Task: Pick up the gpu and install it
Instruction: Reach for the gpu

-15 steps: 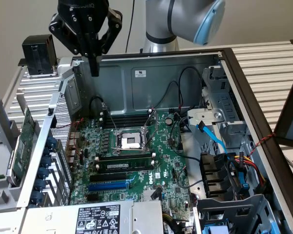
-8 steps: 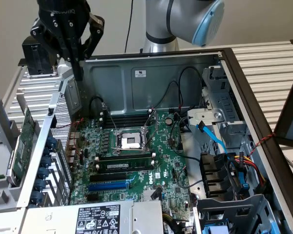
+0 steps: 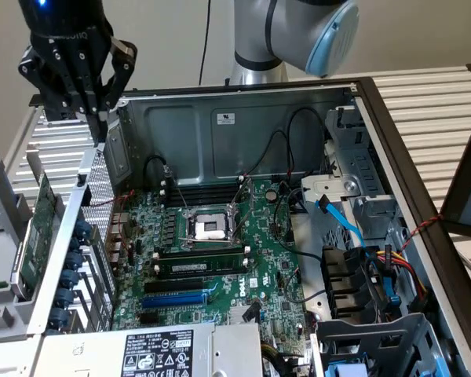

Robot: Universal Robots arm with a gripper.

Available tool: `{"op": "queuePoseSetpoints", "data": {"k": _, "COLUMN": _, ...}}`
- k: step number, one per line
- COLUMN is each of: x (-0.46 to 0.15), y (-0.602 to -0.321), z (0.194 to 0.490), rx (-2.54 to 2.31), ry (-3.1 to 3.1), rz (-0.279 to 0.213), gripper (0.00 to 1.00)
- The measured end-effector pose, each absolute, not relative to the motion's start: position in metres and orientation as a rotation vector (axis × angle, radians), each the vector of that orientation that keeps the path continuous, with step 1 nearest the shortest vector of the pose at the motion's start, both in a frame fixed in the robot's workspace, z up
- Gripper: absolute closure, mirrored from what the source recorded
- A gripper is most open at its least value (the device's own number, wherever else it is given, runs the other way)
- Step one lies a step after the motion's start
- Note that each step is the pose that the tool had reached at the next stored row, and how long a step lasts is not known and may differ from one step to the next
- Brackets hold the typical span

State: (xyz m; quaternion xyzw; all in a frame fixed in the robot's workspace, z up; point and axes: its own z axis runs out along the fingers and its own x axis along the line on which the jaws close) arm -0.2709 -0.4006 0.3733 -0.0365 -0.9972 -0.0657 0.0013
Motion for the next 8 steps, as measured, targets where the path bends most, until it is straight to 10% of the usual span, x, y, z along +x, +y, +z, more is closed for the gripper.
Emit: {"op": "queuePoseSetpoints", "data": {"k": 8, "x": -0.306, "y": -0.401, "z": 0.368, "rx": -0.115, "ry": -3.129, "rz": -0.224, "gripper": 0.89}}
